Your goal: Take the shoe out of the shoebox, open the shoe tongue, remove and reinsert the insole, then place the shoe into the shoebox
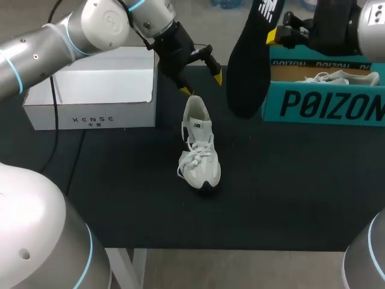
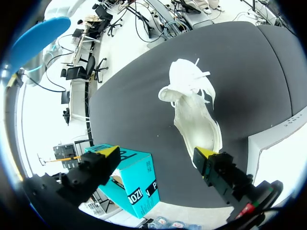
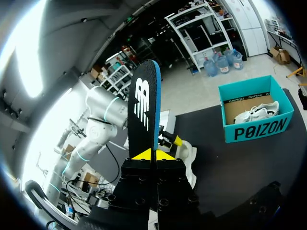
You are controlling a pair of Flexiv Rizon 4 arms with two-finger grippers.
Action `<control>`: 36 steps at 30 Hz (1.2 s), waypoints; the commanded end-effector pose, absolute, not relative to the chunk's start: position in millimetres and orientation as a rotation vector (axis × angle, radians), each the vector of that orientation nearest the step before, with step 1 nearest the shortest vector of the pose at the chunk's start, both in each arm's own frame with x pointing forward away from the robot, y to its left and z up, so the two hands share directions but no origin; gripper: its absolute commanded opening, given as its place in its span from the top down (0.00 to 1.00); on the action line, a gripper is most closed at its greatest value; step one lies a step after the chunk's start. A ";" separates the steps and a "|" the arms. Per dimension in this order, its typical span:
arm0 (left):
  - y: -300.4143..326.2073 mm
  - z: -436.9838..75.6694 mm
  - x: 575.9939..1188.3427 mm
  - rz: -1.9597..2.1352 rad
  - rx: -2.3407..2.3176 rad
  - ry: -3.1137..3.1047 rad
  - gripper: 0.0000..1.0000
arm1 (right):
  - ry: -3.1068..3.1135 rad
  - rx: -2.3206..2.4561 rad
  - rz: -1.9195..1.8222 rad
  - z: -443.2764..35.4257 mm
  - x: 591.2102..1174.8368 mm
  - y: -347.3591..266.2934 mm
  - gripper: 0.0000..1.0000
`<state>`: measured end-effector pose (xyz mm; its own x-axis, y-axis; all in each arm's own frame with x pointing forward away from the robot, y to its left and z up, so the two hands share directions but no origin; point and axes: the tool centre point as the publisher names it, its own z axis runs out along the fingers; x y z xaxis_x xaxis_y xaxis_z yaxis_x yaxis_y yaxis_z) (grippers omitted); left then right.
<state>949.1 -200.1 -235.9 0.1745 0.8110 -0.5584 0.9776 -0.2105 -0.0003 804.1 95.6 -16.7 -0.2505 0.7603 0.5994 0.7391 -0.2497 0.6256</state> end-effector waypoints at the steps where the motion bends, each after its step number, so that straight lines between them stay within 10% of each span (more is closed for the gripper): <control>1: -196.5 -238.6 945.4 -0.796 2.004 1.572 0.00 | 1.880 1.963 1.575 -33.1 808.0 94.4 1.00; 36: -223.7 -104.8 918.3 -1.096 1.688 0.856 0.00 | 1.903 2.609 1.603 -66.0 901.0 89.8 1.00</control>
